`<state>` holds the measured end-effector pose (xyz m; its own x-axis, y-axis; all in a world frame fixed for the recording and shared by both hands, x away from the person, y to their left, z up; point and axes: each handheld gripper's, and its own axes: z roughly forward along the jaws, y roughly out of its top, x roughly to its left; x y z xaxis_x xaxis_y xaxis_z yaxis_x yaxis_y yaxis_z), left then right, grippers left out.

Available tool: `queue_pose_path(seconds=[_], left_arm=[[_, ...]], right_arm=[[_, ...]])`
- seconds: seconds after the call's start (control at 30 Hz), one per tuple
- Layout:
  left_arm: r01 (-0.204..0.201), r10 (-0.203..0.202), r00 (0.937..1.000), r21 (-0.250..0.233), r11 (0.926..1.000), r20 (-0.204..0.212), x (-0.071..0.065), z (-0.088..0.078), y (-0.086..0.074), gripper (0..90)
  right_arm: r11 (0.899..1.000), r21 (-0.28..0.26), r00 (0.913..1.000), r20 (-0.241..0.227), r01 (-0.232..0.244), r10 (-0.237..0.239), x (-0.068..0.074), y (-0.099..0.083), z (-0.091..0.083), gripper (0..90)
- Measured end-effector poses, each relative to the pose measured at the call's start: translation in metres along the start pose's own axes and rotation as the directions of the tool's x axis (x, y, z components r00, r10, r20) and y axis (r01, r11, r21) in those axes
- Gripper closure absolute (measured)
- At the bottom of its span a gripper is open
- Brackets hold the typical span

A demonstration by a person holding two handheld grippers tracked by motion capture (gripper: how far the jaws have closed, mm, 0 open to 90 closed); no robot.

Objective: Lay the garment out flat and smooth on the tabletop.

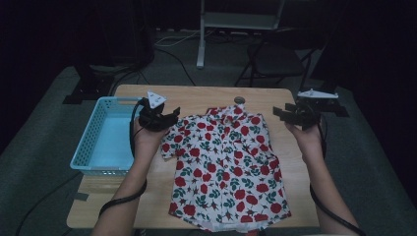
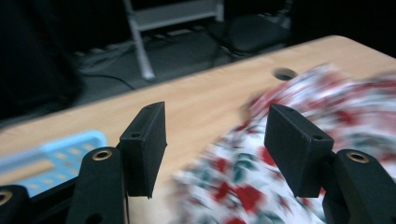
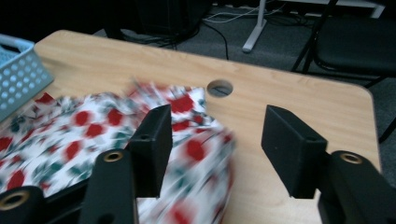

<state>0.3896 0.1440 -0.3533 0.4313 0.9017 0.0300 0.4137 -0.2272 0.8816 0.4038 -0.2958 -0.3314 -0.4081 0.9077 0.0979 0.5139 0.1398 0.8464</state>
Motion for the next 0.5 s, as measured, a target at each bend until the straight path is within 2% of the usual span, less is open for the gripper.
queue_pose_path(seconds=[0.07,0.13,0.2,0.23,0.27,0.3,0.33,0.37,0.4,0.5], left_arm=[[0.001,-0.004,0.9972,0.042,0.9991,0.075,-0.008,0.002,-0.015,40.0],[-0.030,0.018,0.9901,0.085,0.9960,0.139,-0.020,0.004,-0.032,40.0],[-0.068,0.043,0.9824,0.131,0.9891,0.182,-0.032,0.007,-0.049,40.0],[-0.101,0.068,0.9771,0.161,0.9818,0.202,-0.040,0.008,-0.061,39.9],[-0.123,0.084,0.9730,0.178,0.9764,0.215,-0.045,0.009,-0.069,40.0],[-0.166,0.116,0.9659,0.210,0.9635,0.231,-0.051,0.009,-0.080,39.9],[-0.178,0.124,0.9626,0.221,0.9589,0.241,-0.055,0.009,-0.087,39.7],[-0.191,0.127,0.9569,0.237,0.9525,0.261,-0.059,0.009,-0.096,38.3],[-0.201,0.133,0.9540,0.246,0.9483,0.269,-0.062,0.008,-0.102,38.3],[-0.228,0.163,0.9533,0.255,0.9395,0.255,-0.066,0.004,-0.113,38.3]], right_arm=[[1.000,0.026,0.9988,-0.048,-0.010,0.012,0.006,-0.019,0.003,40.5],[0.997,0.072,0.9961,-0.088,0.003,0.003,0.016,-0.044,0.009,39.4],[0.993,0.118,0.9926,-0.122,0.018,-0.004,0.025,-0.069,0.015,39.0],[0.989,0.148,0.9907,-0.136,0.028,-0.008,0.031,-0.083,0.018,38.4],[0.981,0.186,0.9896,-0.142,0.052,-0.025,0.037,-0.100,0.023,37.6],[0.977,0.203,0.9893,-0.141,0.068,-0.040,0.040,-0.110,0.025,37.4],[0.970,0.230,0.9894,-0.137,0.080,-0.049,0.044,-0.123,0.028,36.9],[0.967,0.241,0.9890,-0.139,0.082,-0.050,0.045,-0.130,0.029,36.7],[0.963,0.255,0.9894,-0.136,0.083,-0.050,0.047,-0.139,0.030,36.6],[0.962,0.255,0.9916,-0.107,0.098,-0.072,0.047,-0.152,0.028,36.4]])
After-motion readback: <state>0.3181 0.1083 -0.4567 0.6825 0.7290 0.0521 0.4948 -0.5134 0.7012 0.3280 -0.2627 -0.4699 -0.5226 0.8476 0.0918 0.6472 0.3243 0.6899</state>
